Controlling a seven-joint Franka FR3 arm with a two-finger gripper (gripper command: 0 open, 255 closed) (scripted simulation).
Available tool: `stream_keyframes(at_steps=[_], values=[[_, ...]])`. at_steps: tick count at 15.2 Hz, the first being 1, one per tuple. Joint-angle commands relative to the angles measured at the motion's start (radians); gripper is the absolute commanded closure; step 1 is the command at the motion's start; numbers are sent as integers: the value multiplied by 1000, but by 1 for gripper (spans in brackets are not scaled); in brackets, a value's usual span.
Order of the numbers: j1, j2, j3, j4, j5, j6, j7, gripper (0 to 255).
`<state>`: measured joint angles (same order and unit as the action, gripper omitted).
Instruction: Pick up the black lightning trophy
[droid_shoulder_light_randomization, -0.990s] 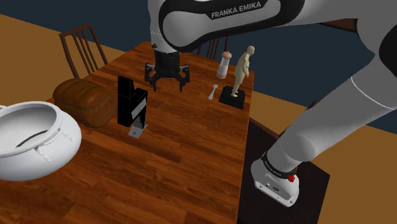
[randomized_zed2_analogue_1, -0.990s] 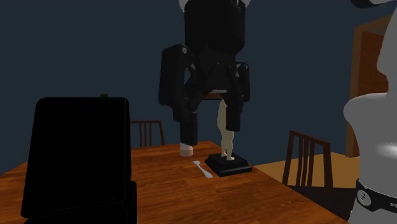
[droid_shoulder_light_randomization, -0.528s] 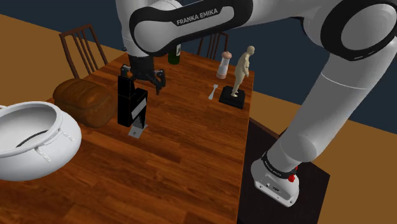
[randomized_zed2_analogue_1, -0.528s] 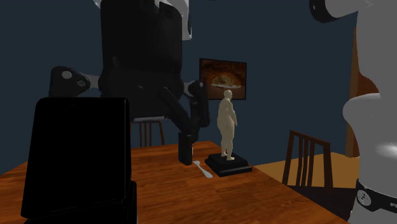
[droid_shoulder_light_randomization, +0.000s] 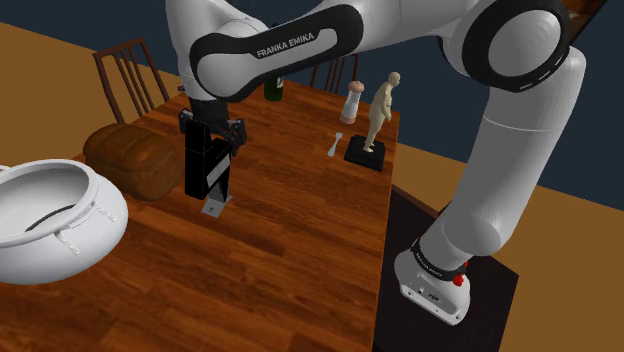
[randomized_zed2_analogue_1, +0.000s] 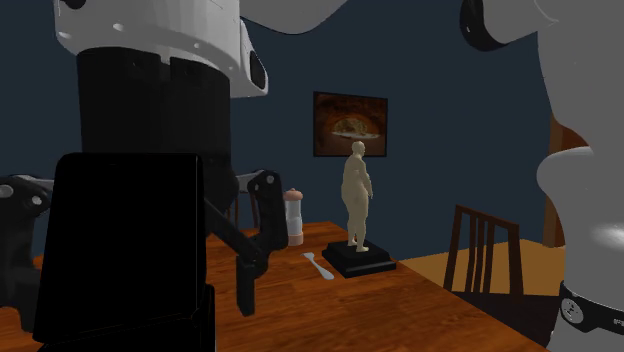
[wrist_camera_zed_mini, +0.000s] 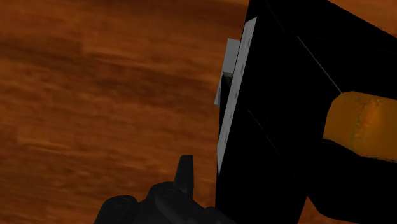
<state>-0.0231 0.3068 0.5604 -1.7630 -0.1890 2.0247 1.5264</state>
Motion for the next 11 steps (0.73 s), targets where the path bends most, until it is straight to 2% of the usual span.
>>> stream_keyframes(at_steps=[1,4,5,11], values=[[2,11,-3,-16,-8,25,6,0],[4,19,-5,-27,-14,43,10,0],[4,19,-5,-27,-13,43,10,255],[4,19,-5,-27,-14,44,10,255]])
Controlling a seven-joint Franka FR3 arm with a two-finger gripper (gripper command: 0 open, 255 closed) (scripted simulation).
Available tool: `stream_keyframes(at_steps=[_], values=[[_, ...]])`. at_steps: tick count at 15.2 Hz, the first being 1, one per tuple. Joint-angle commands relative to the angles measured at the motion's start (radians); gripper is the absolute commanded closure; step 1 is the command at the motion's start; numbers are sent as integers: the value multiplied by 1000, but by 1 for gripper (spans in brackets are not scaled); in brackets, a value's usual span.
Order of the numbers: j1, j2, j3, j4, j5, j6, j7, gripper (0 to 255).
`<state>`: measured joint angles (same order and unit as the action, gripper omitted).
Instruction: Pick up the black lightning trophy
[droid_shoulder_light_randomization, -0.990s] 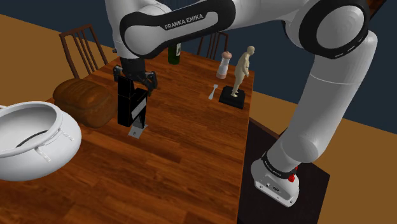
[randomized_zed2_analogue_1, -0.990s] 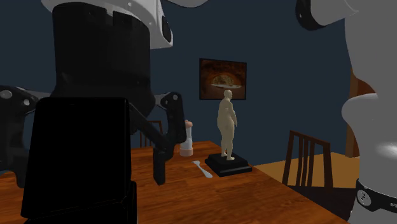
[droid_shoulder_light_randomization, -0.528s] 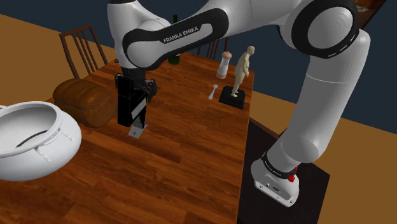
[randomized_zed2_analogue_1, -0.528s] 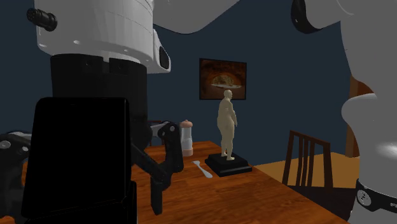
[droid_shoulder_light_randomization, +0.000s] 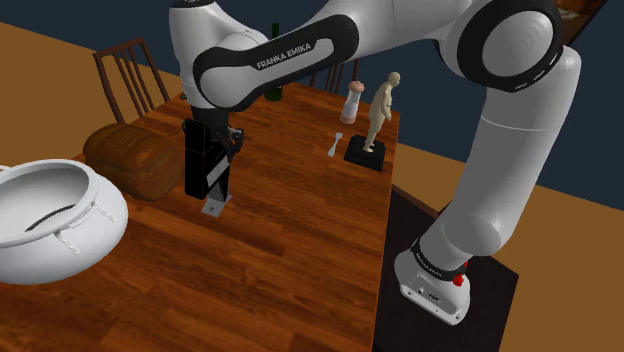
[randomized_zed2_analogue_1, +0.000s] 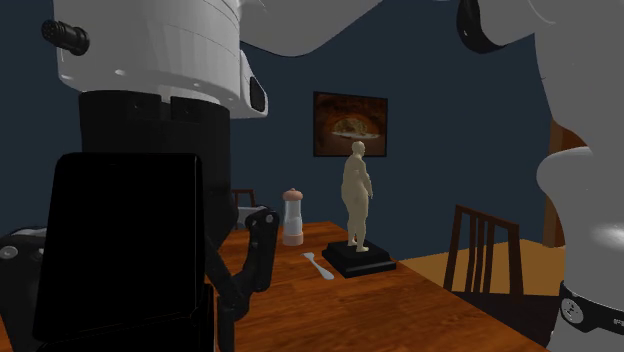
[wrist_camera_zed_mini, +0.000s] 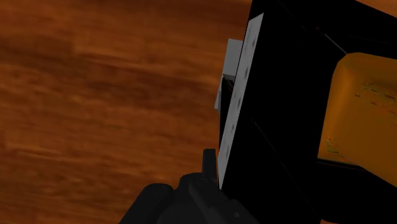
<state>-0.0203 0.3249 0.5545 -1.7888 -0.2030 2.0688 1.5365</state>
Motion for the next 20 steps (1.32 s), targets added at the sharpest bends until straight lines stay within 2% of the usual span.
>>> stream_keyframes(at_steps=[1,3,18,20], values=[[0,1,0,-2,0,0,0,255],[1,1,1,-1,0,-1,0,255],[-5,-56,17,132,42,-181,-29,255],[-5,-57,17,134,43,-183,-29,255]])
